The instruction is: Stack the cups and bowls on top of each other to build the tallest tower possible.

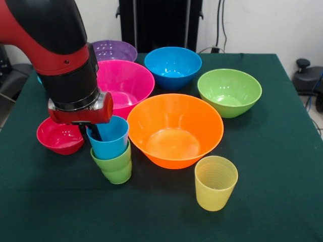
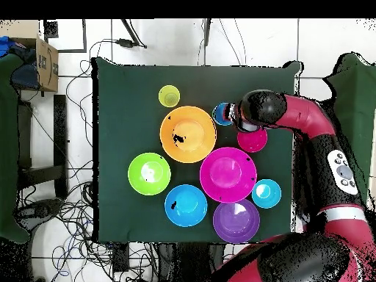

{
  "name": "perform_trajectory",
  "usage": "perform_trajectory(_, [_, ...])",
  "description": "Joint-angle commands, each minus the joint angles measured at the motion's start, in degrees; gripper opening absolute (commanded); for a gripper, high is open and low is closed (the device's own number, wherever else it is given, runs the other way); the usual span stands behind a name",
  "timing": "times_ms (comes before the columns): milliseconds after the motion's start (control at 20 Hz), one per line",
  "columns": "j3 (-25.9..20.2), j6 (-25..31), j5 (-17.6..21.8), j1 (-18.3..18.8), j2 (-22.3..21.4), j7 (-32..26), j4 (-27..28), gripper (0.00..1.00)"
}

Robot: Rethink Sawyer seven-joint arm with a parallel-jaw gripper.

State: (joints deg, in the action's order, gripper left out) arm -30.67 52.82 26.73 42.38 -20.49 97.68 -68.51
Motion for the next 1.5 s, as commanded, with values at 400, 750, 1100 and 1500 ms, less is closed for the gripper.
perform_trajectory(400, [-4.8,-2.5,4.7,0.4,0.5,-17.4,0.3,0.0])
perform_trajectory(750, [-6.0,-3.0,3.8,0.5,0.9,-15.2,-1.6,0.0])
perform_trajectory(1100, [-4.7,-5.5,6.2,0.6,1.4,-14.7,-2.5,0.0])
perform_trajectory(1500, [-3.2,-7.2,9.4,0.3,2.6,-14.9,-0.8,0.0])
